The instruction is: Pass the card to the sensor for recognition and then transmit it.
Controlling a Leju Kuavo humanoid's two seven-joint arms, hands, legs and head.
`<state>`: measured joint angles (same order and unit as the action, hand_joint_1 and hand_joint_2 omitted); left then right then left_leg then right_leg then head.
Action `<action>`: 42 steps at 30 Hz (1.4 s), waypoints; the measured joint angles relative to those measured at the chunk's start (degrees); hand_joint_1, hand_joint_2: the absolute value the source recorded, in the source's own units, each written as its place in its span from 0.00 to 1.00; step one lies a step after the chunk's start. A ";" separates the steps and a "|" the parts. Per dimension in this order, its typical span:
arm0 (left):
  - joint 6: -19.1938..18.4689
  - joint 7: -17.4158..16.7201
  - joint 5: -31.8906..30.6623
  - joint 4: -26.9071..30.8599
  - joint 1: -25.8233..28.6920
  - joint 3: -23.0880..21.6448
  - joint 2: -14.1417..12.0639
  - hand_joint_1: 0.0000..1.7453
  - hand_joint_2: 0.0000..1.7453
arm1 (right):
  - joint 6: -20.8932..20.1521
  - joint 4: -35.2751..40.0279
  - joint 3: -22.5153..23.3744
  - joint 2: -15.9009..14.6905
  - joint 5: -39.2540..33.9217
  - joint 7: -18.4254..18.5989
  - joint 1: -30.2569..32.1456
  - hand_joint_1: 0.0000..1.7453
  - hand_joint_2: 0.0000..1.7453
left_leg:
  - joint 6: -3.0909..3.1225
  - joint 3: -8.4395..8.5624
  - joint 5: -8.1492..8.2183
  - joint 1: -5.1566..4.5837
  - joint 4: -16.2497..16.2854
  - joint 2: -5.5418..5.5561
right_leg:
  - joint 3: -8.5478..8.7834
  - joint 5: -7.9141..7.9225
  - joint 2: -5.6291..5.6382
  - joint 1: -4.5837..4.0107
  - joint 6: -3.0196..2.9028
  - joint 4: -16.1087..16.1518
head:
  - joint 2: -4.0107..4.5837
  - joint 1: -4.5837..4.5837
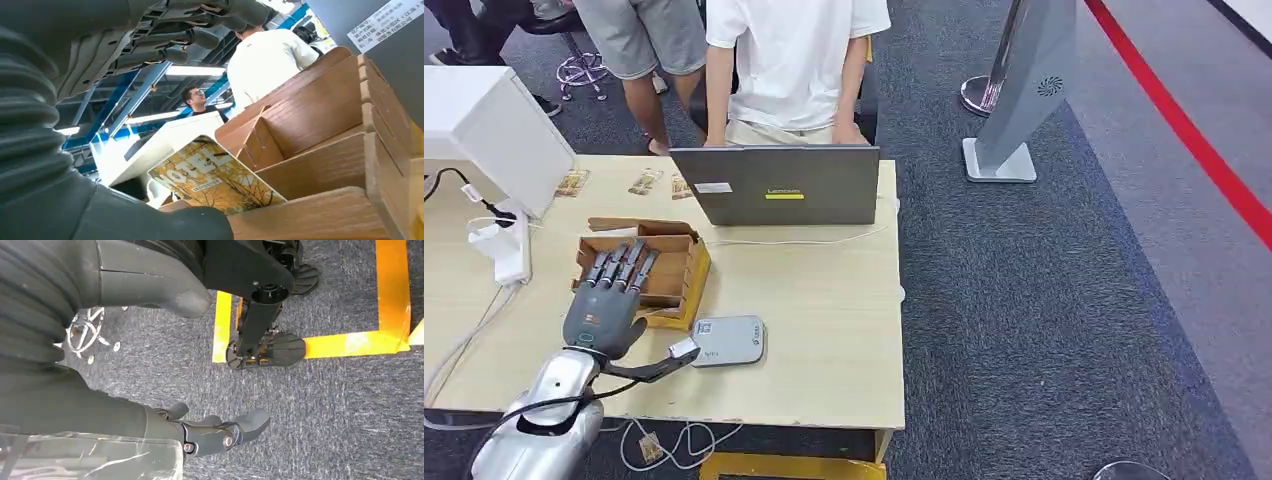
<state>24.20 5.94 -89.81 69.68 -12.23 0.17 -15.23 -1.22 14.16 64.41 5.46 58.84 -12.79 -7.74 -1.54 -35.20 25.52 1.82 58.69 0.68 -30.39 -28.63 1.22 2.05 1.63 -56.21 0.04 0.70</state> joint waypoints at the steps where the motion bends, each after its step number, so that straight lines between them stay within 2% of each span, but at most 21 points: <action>1: 0.09 0.11 -0.02 0.00 0.01 0.00 0.00 0.00 1.00 | 0.00 0.00 0.00 0.00 0.00 0.00 0.00 0.00 1.00 | 0.00 0.00 0.00 0.00 0.00 0.00 | 0.00 0.00 0.00 0.00 0.00 0.00 | 0.00 -0.02; 3: 0.33 0.15 -0.02 -0.02 0.02 0.00 0.00 0.02 1.00 | 0.00 0.02 0.00 0.00 0.00 0.00 -0.02 0.00 1.00 | 0.00 0.00 0.00 0.00 0.00 0.00 | 0.00 0.00 0.00 0.00 0.00 0.00 | 0.00 -0.02; 4: 0.35 0.20 0.00 -0.02 0.02 0.00 0.00 1.00 1.00 | 0.00 0.02 0.00 0.00 0.00 0.00 -0.04 0.00 1.00 | 0.00 0.00 0.00 0.00 0.00 0.00 | 0.01 0.00 0.00 0.00 0.00 0.00 | 0.00 0.00; 12: -2.56 2.25 2.89 -0.07 -0.16 0.00 0.00 1.00 1.00 | 0.02 0.02 0.00 0.00 -0.13 -0.07 -0.03 0.00 1.00 | 0.00 0.00 0.00 0.00 0.00 0.00 | 0.00 0.00 0.00 0.00 0.00 0.00 | 0.00 0.00; 32: -3.04 3.19 4.98 -0.11 -0.43 0.00 0.02 1.00 1.00 | 0.02 0.02 0.00 0.00 -0.22 -0.13 -0.03 0.00 1.00 | 0.00 0.01 0.00 0.00 0.00 0.00 | 0.00 0.00 0.00 0.00 0.00 0.00 | 0.00 0.00; 37: -2.32 5.25 7.06 -0.11 -0.50 0.00 0.35 1.00 1.00 | 0.00 0.02 0.00 0.00 -0.20 -0.13 -0.03 0.00 1.00 | 0.00 0.00 0.00 0.00 0.00 0.00 | 0.00 0.00 0.00 0.00 0.00 0.00 | 0.00 0.00; 42: -2.10 5.77 7.56 1.30 -0.12 0.00 1.14 1.00 1.00 | 0.02 0.04 0.00 0.00 -0.46 -0.13 -0.01 0.00 1.00 | 0.00 0.01 -0.01 0.00 0.01 0.00 | -0.01 0.00 0.00 0.00 0.00 0.00 | 0.00 0.00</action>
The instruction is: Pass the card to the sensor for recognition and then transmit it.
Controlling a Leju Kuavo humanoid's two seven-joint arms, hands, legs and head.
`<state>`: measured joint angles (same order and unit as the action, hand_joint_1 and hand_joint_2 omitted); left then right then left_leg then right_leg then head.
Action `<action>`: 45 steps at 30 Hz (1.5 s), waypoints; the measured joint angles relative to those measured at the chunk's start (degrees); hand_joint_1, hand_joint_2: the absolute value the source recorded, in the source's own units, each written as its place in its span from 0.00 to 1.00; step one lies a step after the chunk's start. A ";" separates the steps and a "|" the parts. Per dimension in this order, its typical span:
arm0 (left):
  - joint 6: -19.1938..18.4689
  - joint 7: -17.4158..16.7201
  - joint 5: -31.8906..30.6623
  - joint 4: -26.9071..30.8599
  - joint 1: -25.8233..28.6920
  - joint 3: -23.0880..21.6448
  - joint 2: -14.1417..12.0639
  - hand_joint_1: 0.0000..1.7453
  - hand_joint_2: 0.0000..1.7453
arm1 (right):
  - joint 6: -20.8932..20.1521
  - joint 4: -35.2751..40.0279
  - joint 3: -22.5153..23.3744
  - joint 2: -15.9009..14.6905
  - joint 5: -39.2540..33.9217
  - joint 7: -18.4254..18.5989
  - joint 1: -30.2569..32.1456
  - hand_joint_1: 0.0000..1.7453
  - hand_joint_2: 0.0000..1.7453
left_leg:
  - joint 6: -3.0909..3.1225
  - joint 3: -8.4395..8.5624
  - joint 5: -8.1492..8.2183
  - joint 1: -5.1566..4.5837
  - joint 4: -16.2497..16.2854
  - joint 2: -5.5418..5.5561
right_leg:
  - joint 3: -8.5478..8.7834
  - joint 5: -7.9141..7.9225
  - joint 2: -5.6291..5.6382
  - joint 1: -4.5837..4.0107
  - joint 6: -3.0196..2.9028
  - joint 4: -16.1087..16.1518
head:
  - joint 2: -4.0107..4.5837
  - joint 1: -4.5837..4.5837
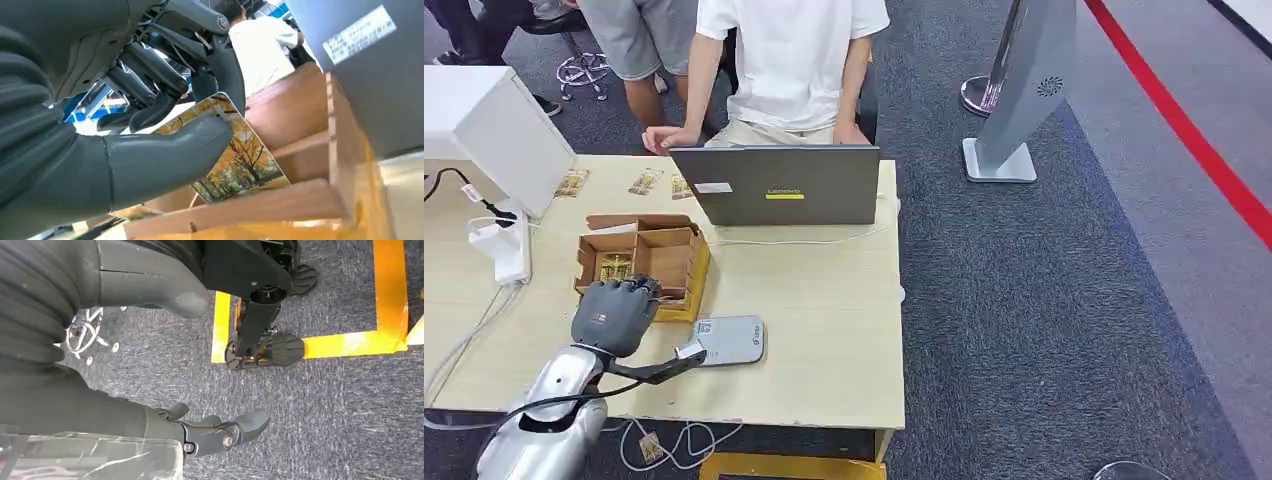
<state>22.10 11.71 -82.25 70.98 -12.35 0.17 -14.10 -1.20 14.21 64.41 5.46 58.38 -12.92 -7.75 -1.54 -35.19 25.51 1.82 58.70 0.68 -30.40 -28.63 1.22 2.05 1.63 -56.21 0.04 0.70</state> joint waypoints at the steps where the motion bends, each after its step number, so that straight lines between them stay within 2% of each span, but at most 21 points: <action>1: -0.26 0.28 0.15 1.40 0.35 0.00 0.37 1.00 1.00 | 0.02 0.00 0.00 0.00 -0.20 0.00 0.02 0.00 1.00 | 0.00 0.00 0.00 0.00 0.01 0.00 | -0.01 0.00 0.00 0.00 0.00 0.00 | 0.00 0.00; 3: -2.11 0.77 1.18 6.36 1.21 -0.64 1.18 1.00 1.00 | 0.09 0.00 0.04 0.00 -0.68 -0.13 0.15 0.00 1.00 | 0.00 -0.01 0.00 0.00 0.02 0.00 | -0.05 0.00 -0.01 0.01 0.00 0.01 | 0.00 -0.02; 5: -6.08 1.18 3.44 11.98 1.41 -2.61 1.57 1.00 1.00 | 0.09 0.00 0.13 0.00 -1.31 -0.37 0.23 0.00 1.00 | 0.00 -0.02 0.00 0.00 0.02 0.01 | -0.02 0.00 -0.01 0.01 0.00 0.01 | 0.00 -0.02; 7: -9.19 1.25 5.95 17.13 1.31 -5.34 0.96 1.00 1.00 | 0.00 0.00 0.42 -0.04 -1.88 -0.63 0.42 0.00 1.00 | 0.00 -0.02 0.00 -0.01 0.02 -0.01 | -0.02 0.02 0.00 0.00 0.01 0.01 | 0.00 0.00; 11: -13.79 0.02 11.36 26.80 -0.71 -10.86 -2.06 1.00 1.00 | -0.09 0.00 1.42 -0.11 -2.62 -1.40 1.05 0.00 1.00 | 0.00 -0.01 0.00 0.01 0.02 0.00 | -0.03 0.02 -0.01 -0.01 0.01 0.00 | 0.00 0.00; 14: -14.99 -0.85 12.79 31.43 -3.19 -13.33 -4.00 1.00 1.00 | -0.20 0.00 1.81 -0.15 -2.80 -1.49 1.22 0.00 1.00 | 0.00 0.02 -0.01 0.03 0.01 -0.01 | -0.03 0.02 0.00 -0.02 0.00 -0.02 | 0.00 0.00; 16: -15.65 -2.09 13.01 33.89 -5.36 -14.62 -4.26 1.00 1.00 | -0.20 0.00 2.10 -0.15 -2.56 -1.46 1.22 0.00 1.00 | -0.03 0.02 -0.03 0.03 0.02 0.01 | -0.04 0.02 -0.01 -0.02 0.00 -0.02 | 0.00 0.00; 18: -16.55 -4.24 11.73 35.00 -8.25 -15.34 -3.71 1.00 1.00 | -0.26 0.00 2.10 -0.15 -1.90 -1.29 1.15 0.00 1.00 | -0.02 0.01 -0.04 0.03 0.02 0.02 | 0.00 0.03 -0.02 -0.01 0.00 -0.02 | 0.00 -0.02; 22: -17.51 -6.49 9.05 35.29 -13.22 -16.11 -1.86 1.00 1.00 | -0.48 0.00 2.08 -0.15 -1.01 -0.90 0.93 0.00 1.00 | 0.00 0.02 -0.05 -0.01 0.02 -0.01 | 0.02 0.07 0.01 0.01 0.02 -0.02 | 0.00 -0.02; 25: -16.50 -10.23 0.73 32.79 -17.18 -16.02 0.40 1.00 1.00 | -0.94 -0.02 1.35 -0.13 1.07 0.22 0.26 0.00 1.00 | 0.00 0.01 -0.07 -0.01 0.04 0.08 | 0.05 0.09 -0.06 0.01 0.04 -0.02 | 0.00 0.00; 28: -12.48 -11.23 -6.08 23.86 -21.79 -14.55 2.75 1.00 1.00 | -1.25 -0.15 0.33 -0.07 2.44 1.38 -1.01 0.00 1.00 | -0.04 0.04 -0.15 0.00 0.04 0.04 | 0.03 0.15 -0.02 0.00 0.05 -0.02 | 0.00 -0.02; 31: -8.66 -13.20 -7.32 13.64 -26.38 -13.66 3.80 1.00 1.00 | -1.40 -0.37 -0.50 -0.04 3.14 2.12 -1.52 0.00 1.00 | -0.02 0.06 -0.21 0.00 0.03 0.06 | 0.03 0.19 -0.02 0.00 0.02 -0.08 | 0.00 0.00; 34: -8.22 -14.27 -7.52 6.55 -29.10 -13.55 4.30 1.00 1.00 | -1.48 -0.46 -1.00 -0.04 3.45 2.12 -1.52 0.00 1.00 | -0.02 0.04 -0.21 0.00 0.03 0.06 | 0.02 0.18 -0.02 0.00 0.01 -0.11 | 0.00 0.00; 39: -7.85 -14.49 -7.54 0.91 -31.21 -13.55 5.11 1.00 1.00 | -1.57 -0.50 -1.55 -0.04 3.47 2.12 -1.52 0.00 1.00 | -0.02 -0.02 -0.20 -0.01 0.03 0.06 | 0.00 0.17 -0.01 0.00 0.02 -0.09 | 0.00 0.02; 45: -7.85 -14.77 -7.56 -1.59 -31.68 -13.55 5.46 1.00 1.00 | -1.73 -0.64 -1.68 -0.04 3.47 2.12 -1.51 0.00 1.00 | -0.02 -0.03 -0.20 -0.01 0.03 0.07 | -0.03 0.17 -0.02 0.00 0.02 -0.09 | 0.00 0.02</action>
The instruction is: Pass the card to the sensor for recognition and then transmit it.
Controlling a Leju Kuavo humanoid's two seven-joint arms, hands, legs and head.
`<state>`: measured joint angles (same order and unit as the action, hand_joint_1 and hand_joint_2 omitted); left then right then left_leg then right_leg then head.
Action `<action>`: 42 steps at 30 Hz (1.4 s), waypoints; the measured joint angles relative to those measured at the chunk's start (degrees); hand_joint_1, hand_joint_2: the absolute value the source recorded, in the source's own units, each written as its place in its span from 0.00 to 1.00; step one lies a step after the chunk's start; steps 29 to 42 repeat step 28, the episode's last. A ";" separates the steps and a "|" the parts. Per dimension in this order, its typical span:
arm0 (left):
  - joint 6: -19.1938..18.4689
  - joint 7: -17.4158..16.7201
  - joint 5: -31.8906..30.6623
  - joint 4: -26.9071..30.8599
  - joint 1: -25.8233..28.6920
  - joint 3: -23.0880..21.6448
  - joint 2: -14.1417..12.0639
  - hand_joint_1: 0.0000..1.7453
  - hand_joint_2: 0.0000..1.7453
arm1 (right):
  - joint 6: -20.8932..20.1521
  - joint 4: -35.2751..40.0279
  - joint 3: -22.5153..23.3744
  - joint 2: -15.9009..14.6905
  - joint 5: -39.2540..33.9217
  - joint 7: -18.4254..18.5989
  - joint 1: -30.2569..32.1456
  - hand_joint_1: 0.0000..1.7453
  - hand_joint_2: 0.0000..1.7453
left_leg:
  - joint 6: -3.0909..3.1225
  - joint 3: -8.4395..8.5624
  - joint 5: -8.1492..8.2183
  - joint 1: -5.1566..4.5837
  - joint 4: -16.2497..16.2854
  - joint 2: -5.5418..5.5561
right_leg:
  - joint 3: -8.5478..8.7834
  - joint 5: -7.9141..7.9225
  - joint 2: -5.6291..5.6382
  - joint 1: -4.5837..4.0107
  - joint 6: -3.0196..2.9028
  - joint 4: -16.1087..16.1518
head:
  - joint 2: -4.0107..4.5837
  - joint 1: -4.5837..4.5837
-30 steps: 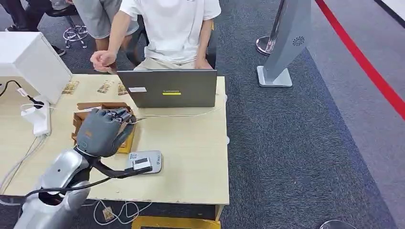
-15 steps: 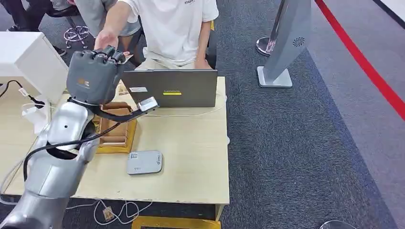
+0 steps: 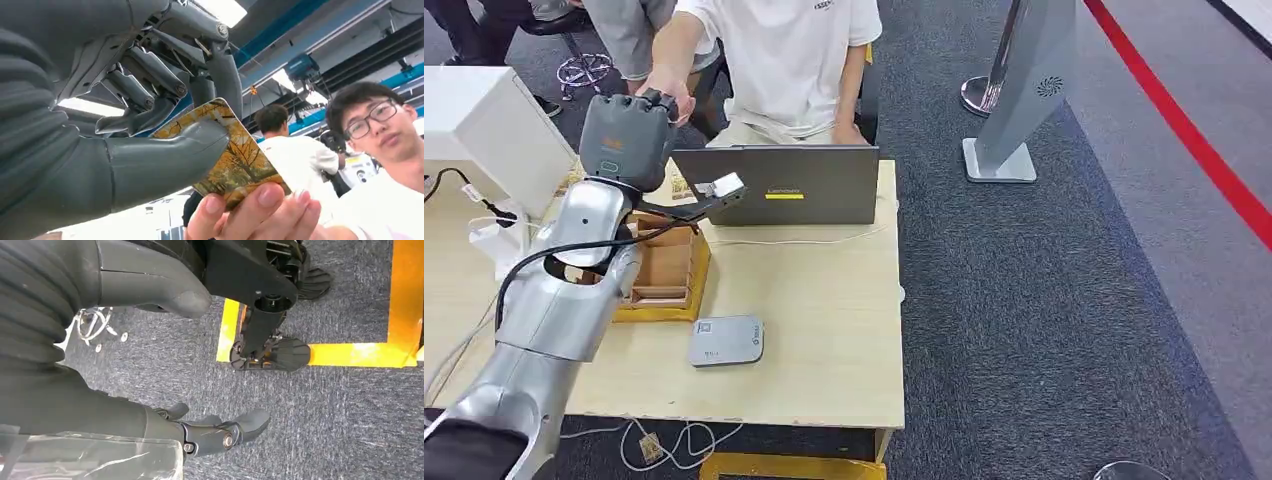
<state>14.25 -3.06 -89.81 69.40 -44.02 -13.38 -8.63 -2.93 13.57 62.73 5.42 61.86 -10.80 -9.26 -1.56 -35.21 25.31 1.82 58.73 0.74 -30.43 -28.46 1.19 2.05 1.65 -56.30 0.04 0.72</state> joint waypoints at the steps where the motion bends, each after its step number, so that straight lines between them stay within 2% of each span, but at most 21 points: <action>1: -0.09 -0.09 0.00 -0.31 -0.06 0.00 0.04 1.00 1.00 | 0.02 -0.02 0.00 0.00 0.00 0.00 0.00 0.00 1.00 | 0.00 0.00 0.00 0.00 0.00 0.00 | 0.00 0.00 0.00 0.00 0.00 0.00 | 0.00 0.00; 5: -0.70 -0.57 0.00 -1.49 -0.95 0.11 0.26 1.00 1.00 | 0.13 -0.02 -0.02 0.00 0.09 0.15 0.05 0.00 1.00 | 0.00 -0.02 0.00 0.00 0.00 0.00 | -0.01 0.00 0.00 0.00 0.00 0.00 | 0.00 0.00; 6: -0.81 -0.57 0.00 -1.82 -1.27 0.28 0.42 0.00 1.00 | 0.17 -0.02 -0.02 0.00 0.09 0.15 0.05 0.00 1.00 | 0.00 -0.04 0.00 0.00 0.00 0.01 | -0.02 0.00 0.00 0.00 0.00 0.00 | 0.00 0.00; 14: -0.66 1.18 0.07 -2.63 -2.15 1.77 1.55 0.00 1.00 | 0.28 -0.02 -0.02 0.00 0.11 0.15 0.09 0.00 1.00 | 0.00 -0.04 0.00 -0.01 0.00 0.01 | -0.02 -0.01 0.00 0.00 0.01 0.00 | 0.00 0.00; 18: -0.59 0.74 0.04 -2.60 -2.15 2.12 1.84 0.00 1.00 | 0.85 -0.04 -0.02 0.09 0.15 0.15 0.14 0.00 1.00 | 0.00 -0.02 -0.01 0.00 -0.01 0.00 | -0.02 0.00 0.00 0.00 0.00 -0.01 | 0.00 0.00; 22: -0.79 2.36 0.00 -1.25 -1.99 2.32 2.21 0.00 1.00 | 0.76 -0.11 -0.02 0.11 0.13 0.15 0.14 0.00 1.00 | 0.00 -0.03 -0.01 0.00 0.00 0.02 | 0.00 0.00 -0.02 0.00 0.00 -0.02 | 0.00 -0.02; 23: -0.87 2.77 0.00 -0.36 -1.87 2.38 2.40 0.00 1.00 | 0.76 -0.11 -0.02 0.11 0.15 0.15 0.15 0.00 0.00 | 0.00 -0.04 -0.01 0.00 0.00 0.02 | 0.00 0.00 -0.01 0.00 0.00 -0.02 | 0.00 0.00; 28: -0.85 5.25 2.10 4.33 -0.41 3.78 2.91 0.00 1.00 | 0.74 -0.11 0.00 0.11 0.09 -0.11 0.17 0.00 0.00 | 0.00 -0.07 0.00 -0.02 -0.01 0.01 | 0.02 0.00 0.01 0.00 0.01 -0.01 | 0.00 -0.07; 42: -0.85 5.25 2.10 4.33 -0.41 3.78 2.91 0.00 1.00 | 0.74 -0.11 0.00 0.11 0.09 -0.11 0.17 0.00 0.00 | 0.00 -0.07 0.00 -0.02 -0.01 0.01 | 0.02 0.00 0.01 0.00 0.01 -0.01 | 0.00 -0.07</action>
